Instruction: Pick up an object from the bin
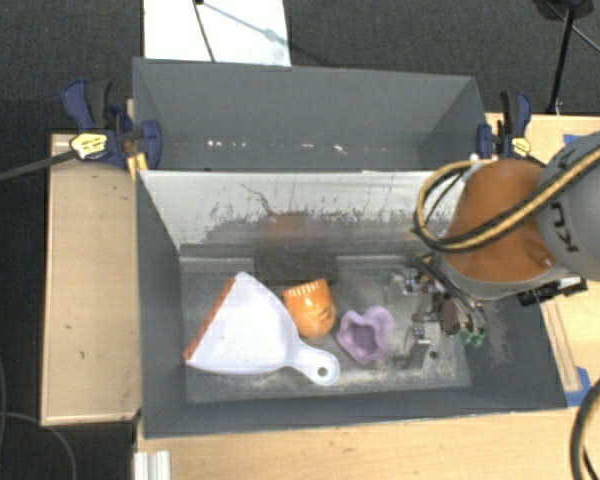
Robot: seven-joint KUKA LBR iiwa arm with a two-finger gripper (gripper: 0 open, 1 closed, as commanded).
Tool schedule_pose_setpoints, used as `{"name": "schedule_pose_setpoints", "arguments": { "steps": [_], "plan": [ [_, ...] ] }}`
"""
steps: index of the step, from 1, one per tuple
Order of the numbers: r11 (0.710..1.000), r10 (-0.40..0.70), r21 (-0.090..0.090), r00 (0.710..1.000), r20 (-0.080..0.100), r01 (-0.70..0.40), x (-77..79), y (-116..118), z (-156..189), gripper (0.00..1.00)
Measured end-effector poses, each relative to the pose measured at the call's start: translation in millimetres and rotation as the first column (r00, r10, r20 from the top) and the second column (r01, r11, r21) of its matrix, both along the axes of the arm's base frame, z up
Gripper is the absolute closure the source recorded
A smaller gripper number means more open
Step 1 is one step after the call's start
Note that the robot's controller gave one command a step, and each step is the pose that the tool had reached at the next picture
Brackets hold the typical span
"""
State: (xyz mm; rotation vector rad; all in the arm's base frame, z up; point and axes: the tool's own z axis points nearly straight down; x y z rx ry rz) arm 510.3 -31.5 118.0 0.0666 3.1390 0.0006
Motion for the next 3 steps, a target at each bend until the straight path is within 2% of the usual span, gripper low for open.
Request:
{"name": "schedule_pose_setpoints", "arguments": {
  "steps": [1,2,3],
  "plan": [
    [1.000,0.002,0.000,1.000,0.004,-0.002,3.5,24.2,-36.6,0.00],
    [1.000,-0.015,0.000,1.000,-0.002,0.015,-17.1,29.7,-46.7,0.00],
    [0.995,0.098,-0.002,0.995,0.000,-0.098,-6.2,40.1,-48.1,1.00]
  ]
}}
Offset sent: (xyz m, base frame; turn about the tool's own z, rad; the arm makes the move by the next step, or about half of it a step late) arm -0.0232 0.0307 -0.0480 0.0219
